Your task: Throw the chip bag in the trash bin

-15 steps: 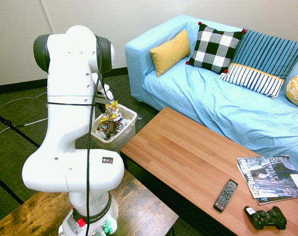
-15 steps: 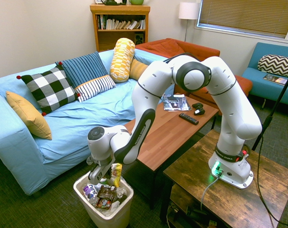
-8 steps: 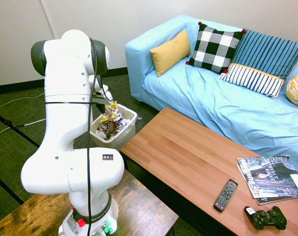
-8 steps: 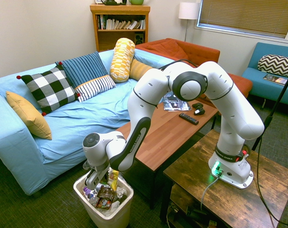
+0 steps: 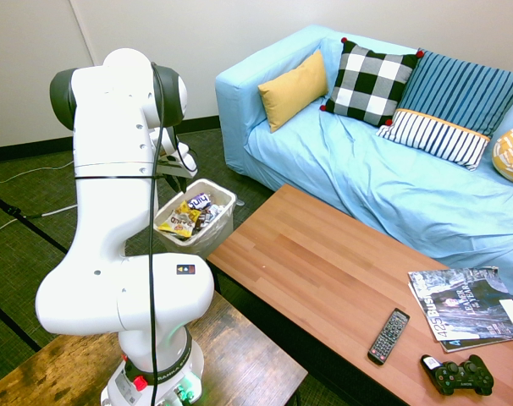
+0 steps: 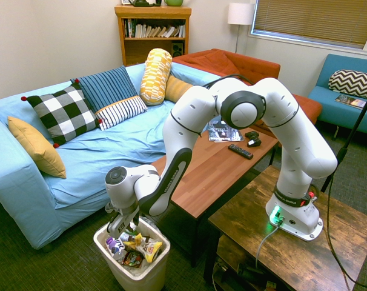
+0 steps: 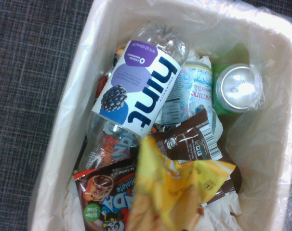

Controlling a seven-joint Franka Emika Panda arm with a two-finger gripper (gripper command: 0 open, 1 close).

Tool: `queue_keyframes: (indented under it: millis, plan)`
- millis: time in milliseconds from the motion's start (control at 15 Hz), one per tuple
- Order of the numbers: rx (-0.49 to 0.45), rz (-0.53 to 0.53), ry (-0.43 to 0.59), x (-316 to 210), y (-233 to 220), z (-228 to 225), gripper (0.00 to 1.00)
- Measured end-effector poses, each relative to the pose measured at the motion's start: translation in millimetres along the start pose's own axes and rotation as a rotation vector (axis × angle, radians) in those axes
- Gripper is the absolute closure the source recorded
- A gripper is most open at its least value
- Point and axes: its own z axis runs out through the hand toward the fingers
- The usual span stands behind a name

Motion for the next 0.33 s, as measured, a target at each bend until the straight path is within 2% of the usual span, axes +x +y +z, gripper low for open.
queue_keyframes:
  millis: [333]
  plan:
    - [0.004, 0.005, 0.003, 2.0, 5.1, -11.0, 0.00]
